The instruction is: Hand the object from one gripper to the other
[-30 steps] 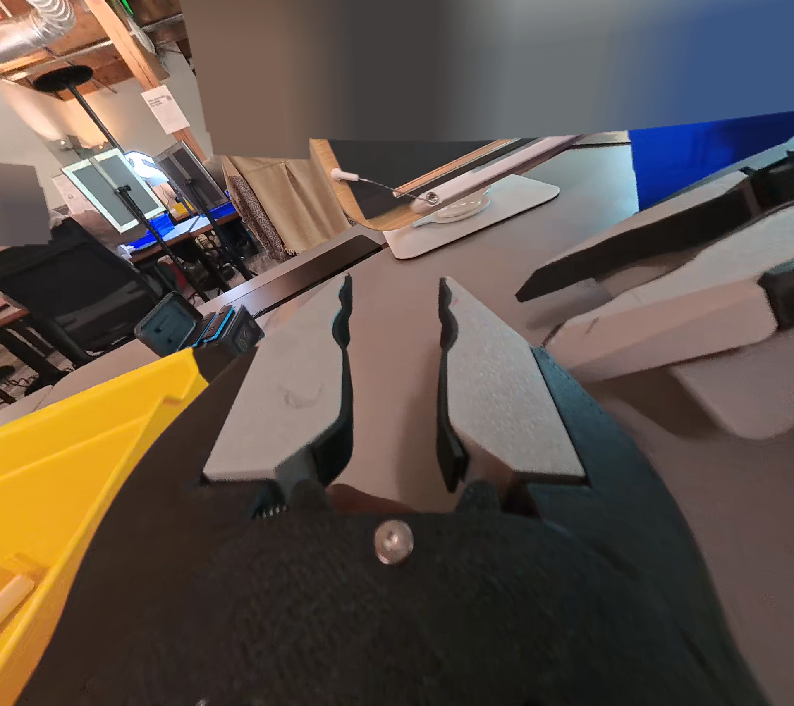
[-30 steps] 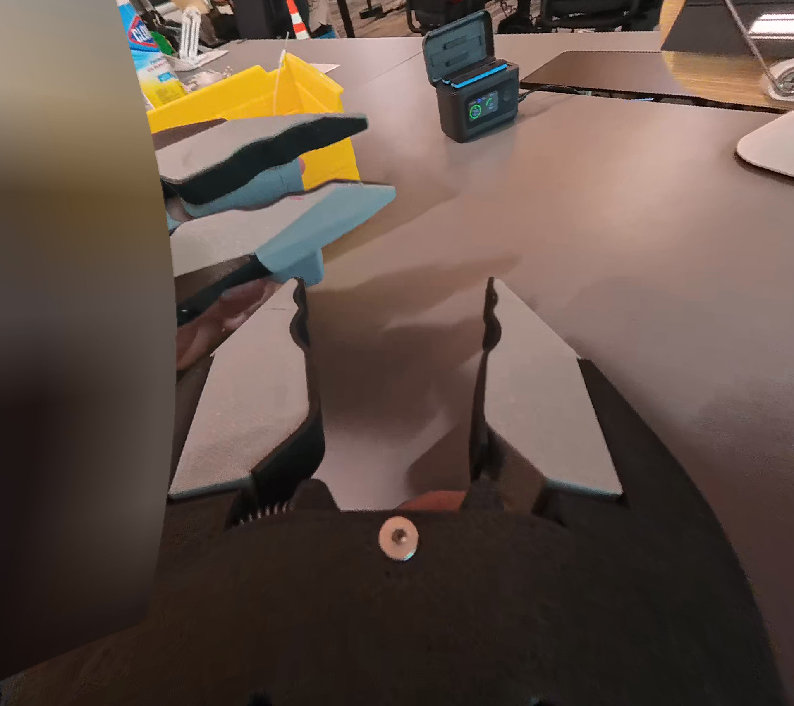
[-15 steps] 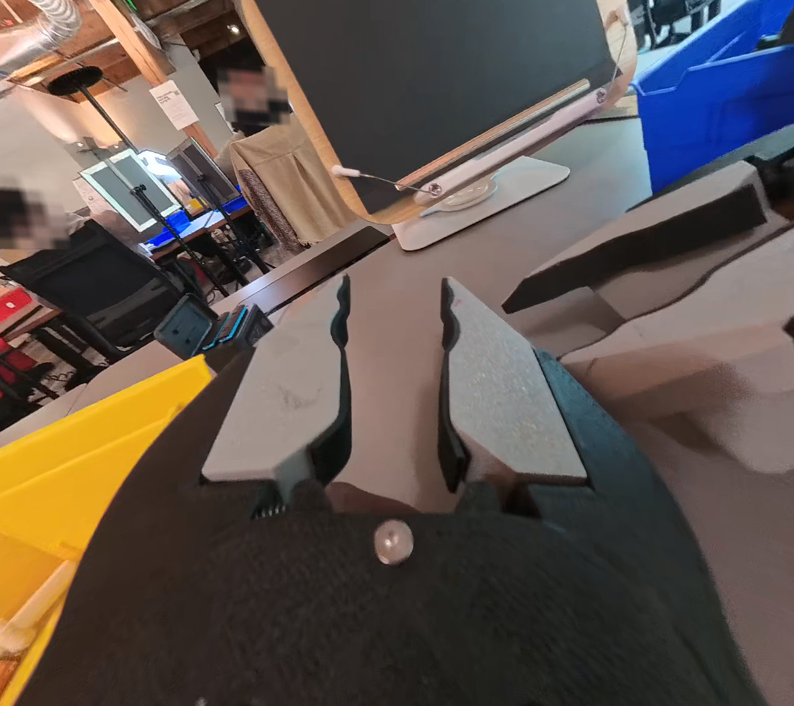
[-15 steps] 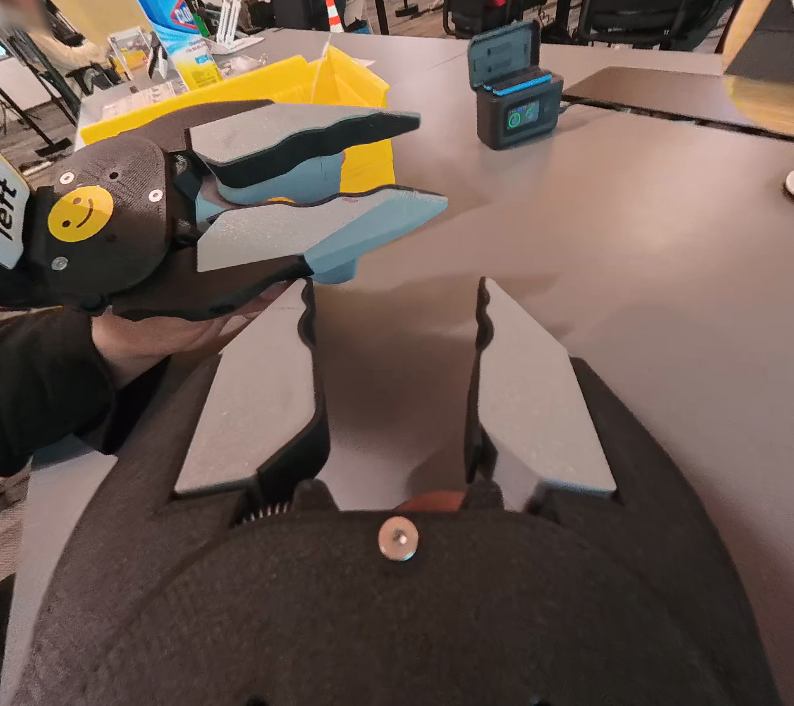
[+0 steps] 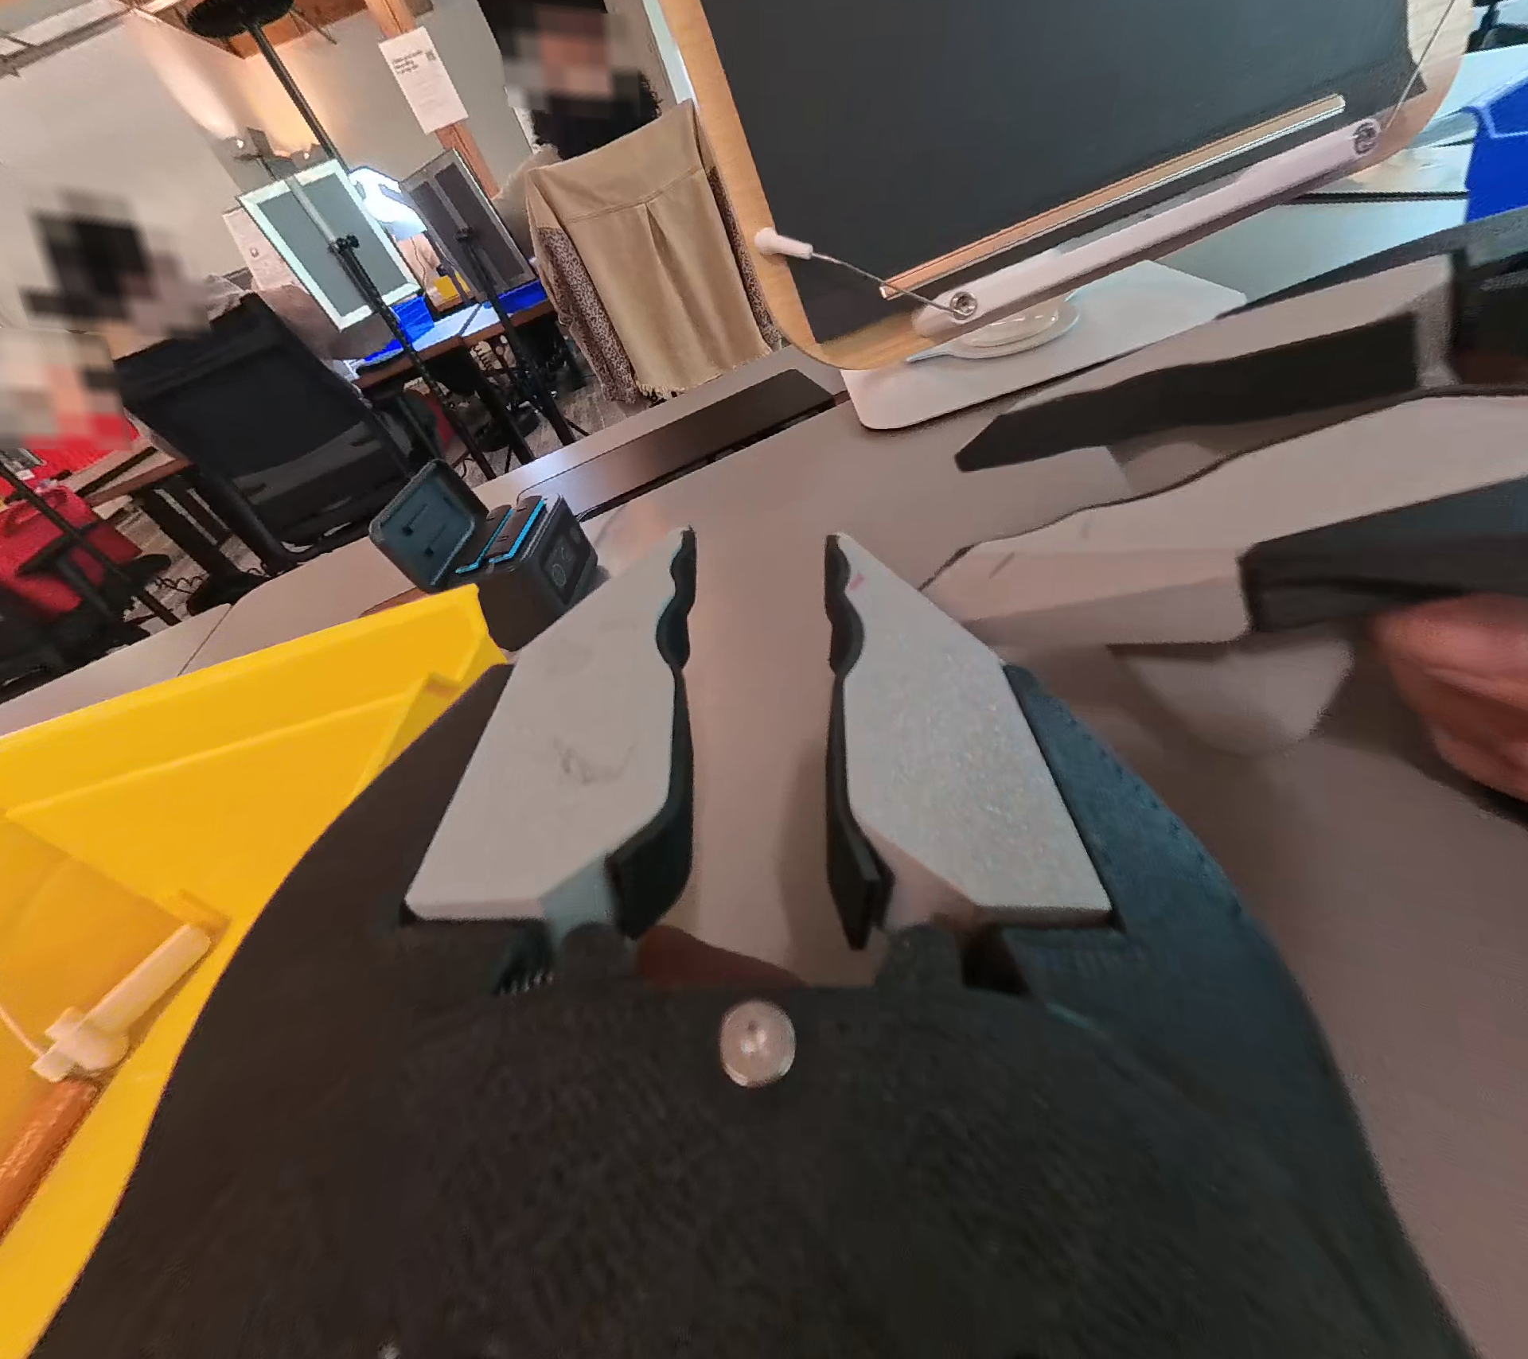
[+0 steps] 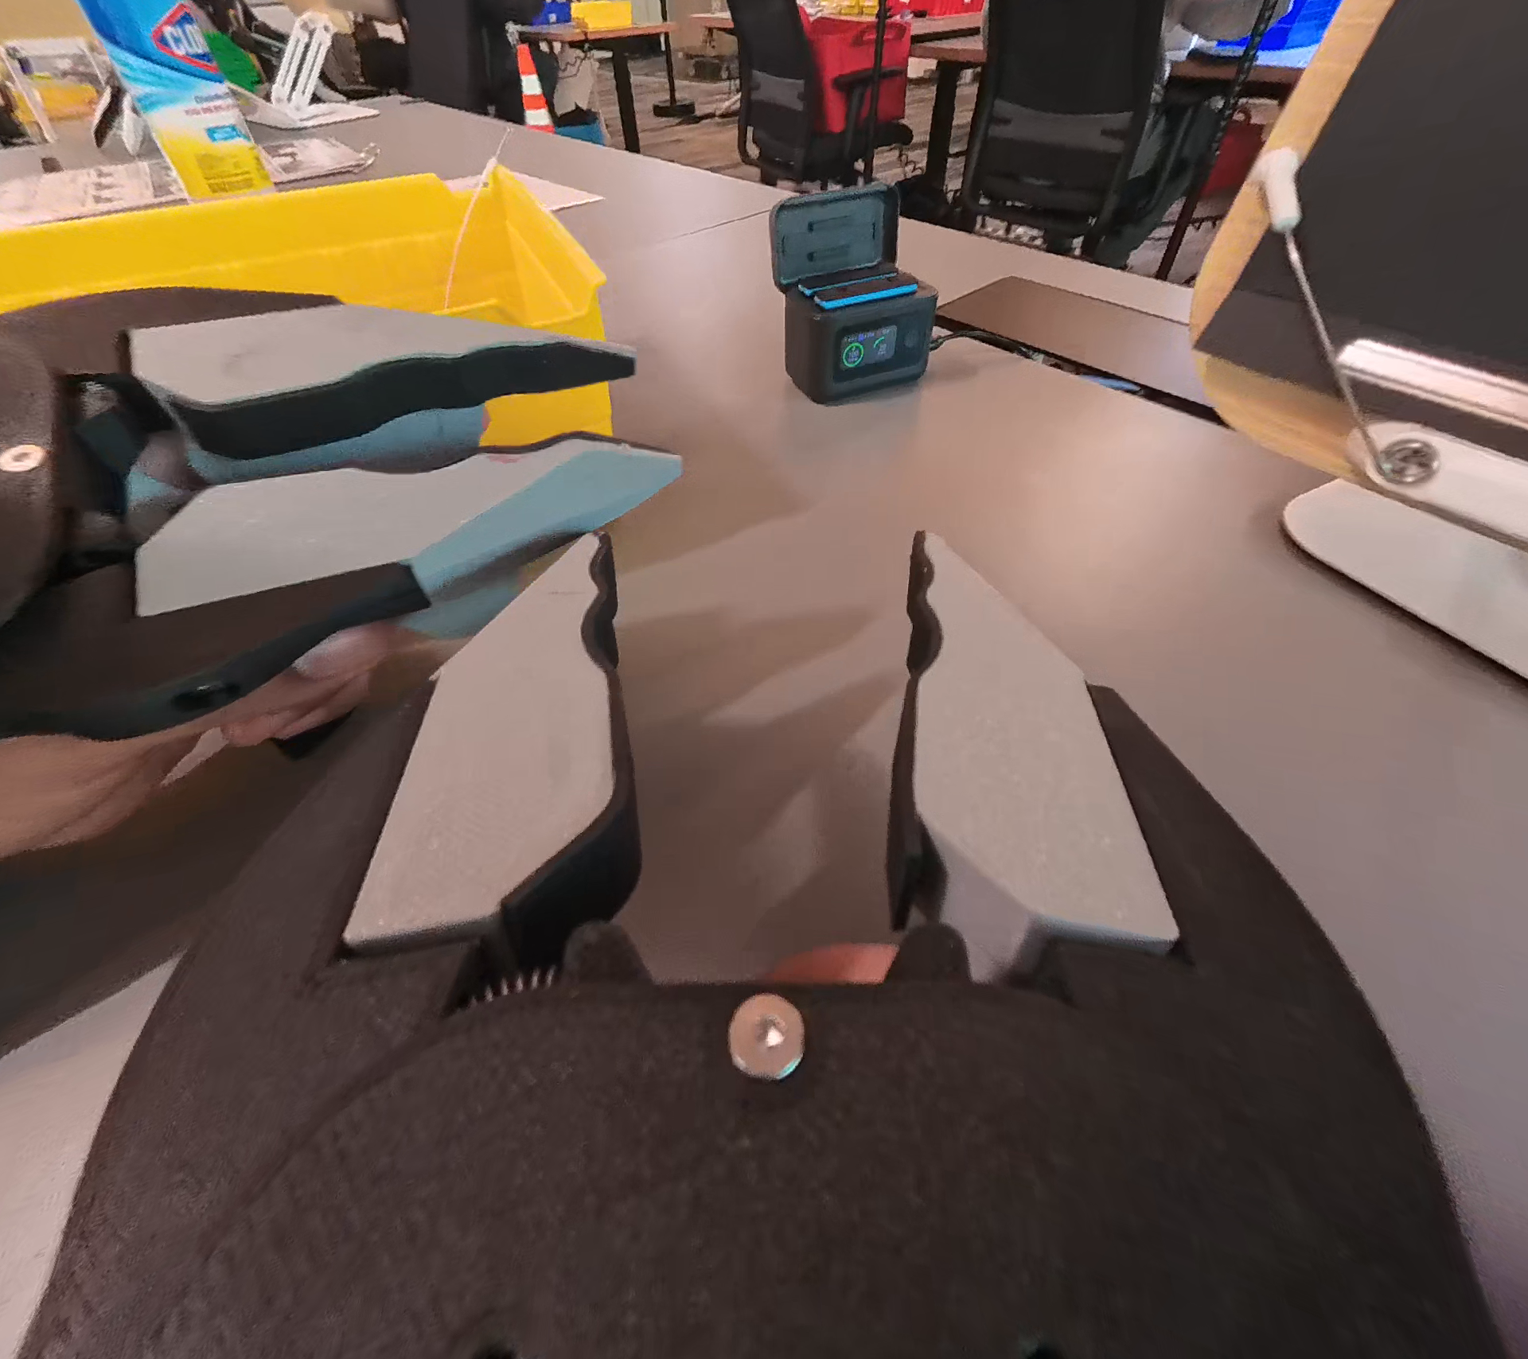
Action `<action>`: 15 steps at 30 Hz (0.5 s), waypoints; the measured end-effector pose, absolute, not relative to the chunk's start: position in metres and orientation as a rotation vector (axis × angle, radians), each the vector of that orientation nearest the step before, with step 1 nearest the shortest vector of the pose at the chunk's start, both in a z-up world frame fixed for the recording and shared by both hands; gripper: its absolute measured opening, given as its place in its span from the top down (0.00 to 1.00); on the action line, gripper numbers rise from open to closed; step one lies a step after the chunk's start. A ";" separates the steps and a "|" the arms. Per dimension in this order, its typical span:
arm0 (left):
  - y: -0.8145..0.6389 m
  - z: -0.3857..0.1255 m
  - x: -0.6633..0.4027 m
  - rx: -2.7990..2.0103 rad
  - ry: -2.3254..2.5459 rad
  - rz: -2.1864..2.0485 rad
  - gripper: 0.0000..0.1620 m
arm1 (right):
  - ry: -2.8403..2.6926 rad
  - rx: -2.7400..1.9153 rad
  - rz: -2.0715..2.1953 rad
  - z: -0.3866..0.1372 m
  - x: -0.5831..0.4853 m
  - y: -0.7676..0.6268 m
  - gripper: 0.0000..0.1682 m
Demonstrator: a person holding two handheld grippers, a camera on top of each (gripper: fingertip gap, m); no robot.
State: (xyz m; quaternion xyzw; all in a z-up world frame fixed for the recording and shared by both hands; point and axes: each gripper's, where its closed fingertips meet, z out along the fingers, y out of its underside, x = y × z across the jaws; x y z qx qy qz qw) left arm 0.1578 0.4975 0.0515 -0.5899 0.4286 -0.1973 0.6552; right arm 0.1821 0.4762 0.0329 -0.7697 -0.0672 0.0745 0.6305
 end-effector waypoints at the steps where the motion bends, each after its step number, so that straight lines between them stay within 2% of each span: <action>1: 0.497 0.051 0.158 -1.340 0.976 -0.447 0.82 | -0.152 -1.777 0.181 0.031 0.182 0.479 0.59; 15: 0.493 0.049 0.160 -1.328 0.992 -0.435 0.84 | -0.151 -1.788 0.150 0.029 0.183 0.478 0.64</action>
